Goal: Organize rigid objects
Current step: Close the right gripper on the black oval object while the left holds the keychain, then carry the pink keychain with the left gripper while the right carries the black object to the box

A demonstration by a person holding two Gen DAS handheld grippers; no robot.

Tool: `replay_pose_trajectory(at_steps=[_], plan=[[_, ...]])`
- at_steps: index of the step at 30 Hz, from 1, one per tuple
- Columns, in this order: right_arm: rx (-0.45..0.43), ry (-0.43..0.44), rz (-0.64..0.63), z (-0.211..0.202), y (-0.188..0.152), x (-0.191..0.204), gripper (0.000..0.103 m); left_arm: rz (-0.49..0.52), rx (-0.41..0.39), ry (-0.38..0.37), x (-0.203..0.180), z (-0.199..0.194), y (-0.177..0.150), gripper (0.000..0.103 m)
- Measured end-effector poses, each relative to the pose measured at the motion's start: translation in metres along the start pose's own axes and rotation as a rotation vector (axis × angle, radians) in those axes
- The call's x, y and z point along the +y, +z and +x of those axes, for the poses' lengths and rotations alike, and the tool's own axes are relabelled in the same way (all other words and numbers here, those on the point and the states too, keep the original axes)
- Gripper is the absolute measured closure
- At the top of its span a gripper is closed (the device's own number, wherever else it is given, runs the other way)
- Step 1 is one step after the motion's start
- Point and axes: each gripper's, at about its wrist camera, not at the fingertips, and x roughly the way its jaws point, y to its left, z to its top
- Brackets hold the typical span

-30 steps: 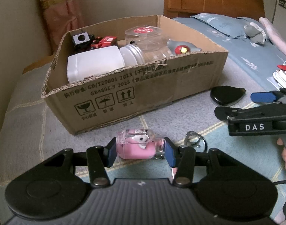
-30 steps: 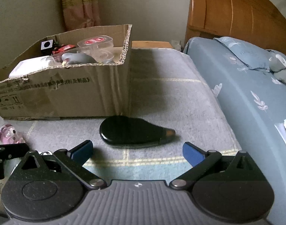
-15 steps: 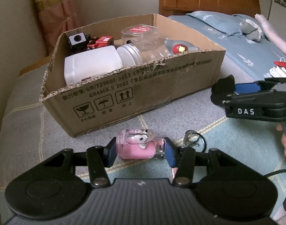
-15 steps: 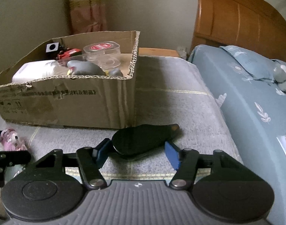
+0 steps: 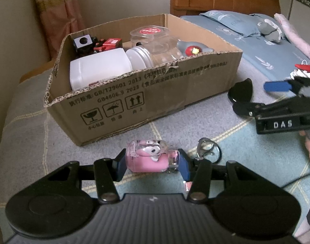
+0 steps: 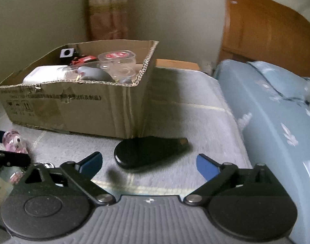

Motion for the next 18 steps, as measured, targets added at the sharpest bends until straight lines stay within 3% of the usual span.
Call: replay_pose_trajectory(at_steps=[8, 10, 12, 18], plan=[[0.033, 0.157, -0.125, 0.024, 0.01, -0.021, 0.0, -0.005, 0.014, -0.011, 0.002, 0.002, 0.002, 0.053], [0.046, 0.183, -0.15, 0.026, 0.015, -0.021, 0.006, -0.004, 0.02, -0.012, 0.002, 0.002, 0.004, 0.053], [0.062, 0.181, -0.162, 0.026, 0.019, -0.019, 0.01, -0.005, 0.025, -0.013, 0.002, 0.003, 0.004, 0.053], [0.107, 0.165, -0.167, 0.017, 0.024, -0.015, 0.01, -0.002, 0.052, -0.027, 0.001, 0.004, 0.009, 0.053]])
